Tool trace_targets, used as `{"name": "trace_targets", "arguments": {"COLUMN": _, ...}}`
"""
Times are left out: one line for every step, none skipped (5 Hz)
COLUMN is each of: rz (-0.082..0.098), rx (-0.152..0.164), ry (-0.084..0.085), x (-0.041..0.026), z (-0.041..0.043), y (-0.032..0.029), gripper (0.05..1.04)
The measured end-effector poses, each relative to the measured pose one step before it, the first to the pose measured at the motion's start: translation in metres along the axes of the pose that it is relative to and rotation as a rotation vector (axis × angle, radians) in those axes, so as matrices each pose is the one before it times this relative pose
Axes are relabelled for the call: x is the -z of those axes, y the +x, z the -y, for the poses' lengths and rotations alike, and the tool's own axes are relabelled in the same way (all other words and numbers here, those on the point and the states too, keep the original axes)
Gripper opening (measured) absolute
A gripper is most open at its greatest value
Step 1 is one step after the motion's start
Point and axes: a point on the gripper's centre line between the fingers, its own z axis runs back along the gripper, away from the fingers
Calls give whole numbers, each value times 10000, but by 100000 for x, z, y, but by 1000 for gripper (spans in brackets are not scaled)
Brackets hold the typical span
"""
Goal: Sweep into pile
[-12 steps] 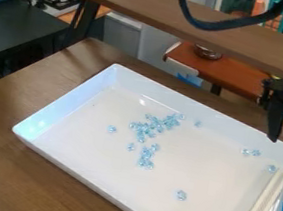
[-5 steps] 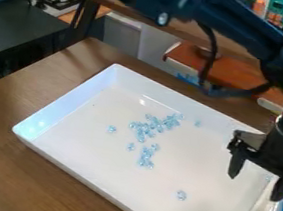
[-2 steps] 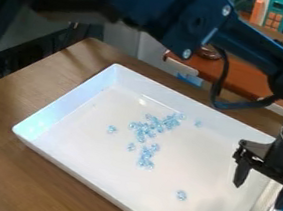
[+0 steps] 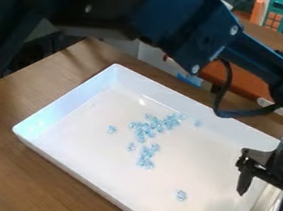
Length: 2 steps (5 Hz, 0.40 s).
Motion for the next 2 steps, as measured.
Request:
{"name": "trace_targets", "arguments": {"rz": -31, "rx": -129, "ry": -39, "x": 450, "z": 362, "y": 320, "gripper": 1001}}
{"name": "trace_targets", "arguments": {"rz": -84, "rx": -133, "ry": 165, "x": 1020, "z": 108, "y": 243, "gripper": 959}}
